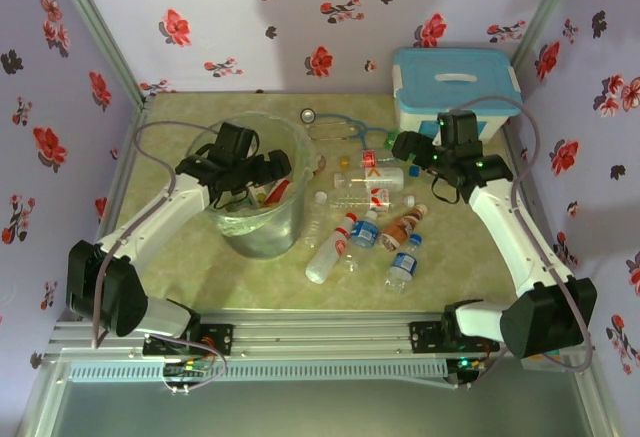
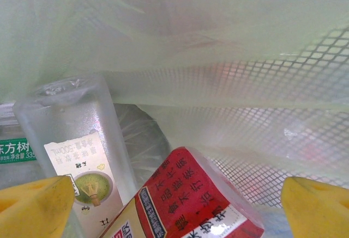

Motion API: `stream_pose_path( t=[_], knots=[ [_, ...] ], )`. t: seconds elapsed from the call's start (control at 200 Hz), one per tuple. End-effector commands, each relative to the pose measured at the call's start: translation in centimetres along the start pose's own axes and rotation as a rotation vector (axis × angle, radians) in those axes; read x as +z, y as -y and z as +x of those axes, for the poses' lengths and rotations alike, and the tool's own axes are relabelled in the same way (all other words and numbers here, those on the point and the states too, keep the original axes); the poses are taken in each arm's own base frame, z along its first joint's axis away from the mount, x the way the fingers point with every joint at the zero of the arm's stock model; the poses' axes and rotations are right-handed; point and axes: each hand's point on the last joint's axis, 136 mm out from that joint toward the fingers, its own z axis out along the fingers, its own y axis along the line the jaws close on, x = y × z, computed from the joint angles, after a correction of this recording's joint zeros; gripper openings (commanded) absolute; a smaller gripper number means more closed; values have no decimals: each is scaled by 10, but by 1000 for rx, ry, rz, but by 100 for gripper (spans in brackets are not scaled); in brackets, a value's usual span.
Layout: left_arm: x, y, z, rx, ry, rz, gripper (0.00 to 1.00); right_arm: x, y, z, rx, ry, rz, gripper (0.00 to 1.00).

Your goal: Put the plastic bottles in the bin

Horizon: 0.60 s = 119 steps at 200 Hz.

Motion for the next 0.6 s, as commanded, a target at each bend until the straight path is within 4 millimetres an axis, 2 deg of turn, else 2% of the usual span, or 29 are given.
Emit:
stream_pose_path(
  t=[0.0,0.085,0.185,0.375,0.495,0.59],
  knots=[
    [-8,9,-7,43,16,10,98,-1,15,6,31,-41,58,98],
    [-14,11,-9,59,21,13,98,-7,23,14,25,-85,93,97],
    [-20,15,-14,82,32,15,99,-19,34,38,29,-171,135,92],
    [-32,25,-31,125,69,17,100,-40,55,105,152,-363,182,87],
    [-41,31,-39,173,83,12,100,-43,65,147,216,-464,207,87],
    [-50,32,-45,197,102,1,100,-39,71,176,249,-525,221,85]
  ],
)
